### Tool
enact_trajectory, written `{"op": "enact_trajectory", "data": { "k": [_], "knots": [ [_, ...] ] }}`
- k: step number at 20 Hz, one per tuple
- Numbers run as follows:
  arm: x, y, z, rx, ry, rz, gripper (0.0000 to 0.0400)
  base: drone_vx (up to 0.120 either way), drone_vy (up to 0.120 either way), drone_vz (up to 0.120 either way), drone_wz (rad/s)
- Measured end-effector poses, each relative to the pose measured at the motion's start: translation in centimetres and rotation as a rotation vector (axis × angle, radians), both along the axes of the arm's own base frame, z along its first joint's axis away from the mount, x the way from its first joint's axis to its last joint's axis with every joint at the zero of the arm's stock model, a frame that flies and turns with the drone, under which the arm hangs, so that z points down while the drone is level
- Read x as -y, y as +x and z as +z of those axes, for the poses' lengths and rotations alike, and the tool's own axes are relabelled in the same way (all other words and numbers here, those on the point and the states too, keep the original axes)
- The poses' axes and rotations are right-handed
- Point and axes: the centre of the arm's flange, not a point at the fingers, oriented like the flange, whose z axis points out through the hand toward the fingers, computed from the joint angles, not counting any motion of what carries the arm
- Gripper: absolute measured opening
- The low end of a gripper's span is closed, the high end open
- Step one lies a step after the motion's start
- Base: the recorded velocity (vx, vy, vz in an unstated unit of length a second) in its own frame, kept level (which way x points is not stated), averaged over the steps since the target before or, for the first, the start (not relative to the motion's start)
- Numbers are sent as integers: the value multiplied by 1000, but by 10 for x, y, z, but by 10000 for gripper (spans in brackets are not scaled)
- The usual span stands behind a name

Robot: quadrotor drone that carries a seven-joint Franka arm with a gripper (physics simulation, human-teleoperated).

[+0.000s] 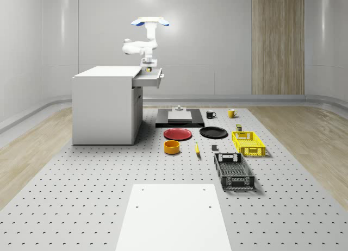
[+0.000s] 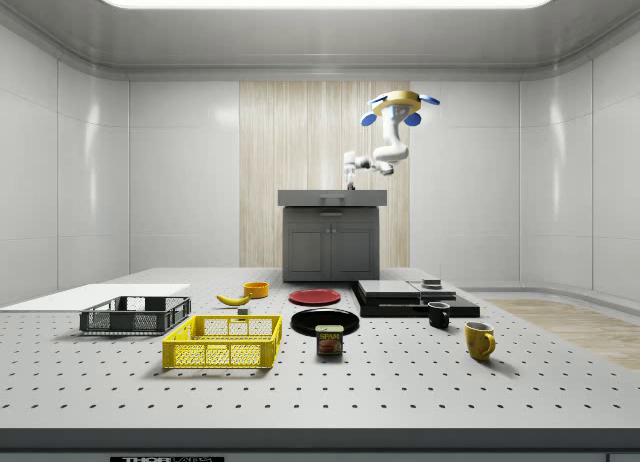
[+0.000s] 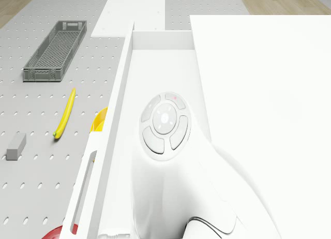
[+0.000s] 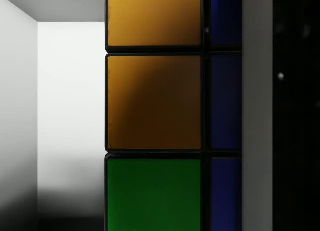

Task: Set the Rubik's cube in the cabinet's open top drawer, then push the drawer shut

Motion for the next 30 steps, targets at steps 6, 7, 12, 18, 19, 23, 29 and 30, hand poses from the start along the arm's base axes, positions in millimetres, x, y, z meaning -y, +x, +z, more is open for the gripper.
{"op": "enact_trajectory", "data": {
  "k": [6,7,12,18,19,23,29,30],
  "knots": [
    [0,0,21,0,0,0,325,0,0,0,0],
    [0,0,23,0,0,0,325,0,0,0,0],
    [1,0,33,-2,1,8,326,0,0,0,0],
    [1,0,34,-2,2,9,382,0,0,0,0],
    [1,0,32,-1,2,8,386,0,0,0,0],
    [0,0,17,-1,1,4,395,0,0,0,0],
    [0,0,-8,0,0,1,399,0,80,0,0],
    [0,0,-11,0,0,1,399,0,120,0,0]
  ]
}}
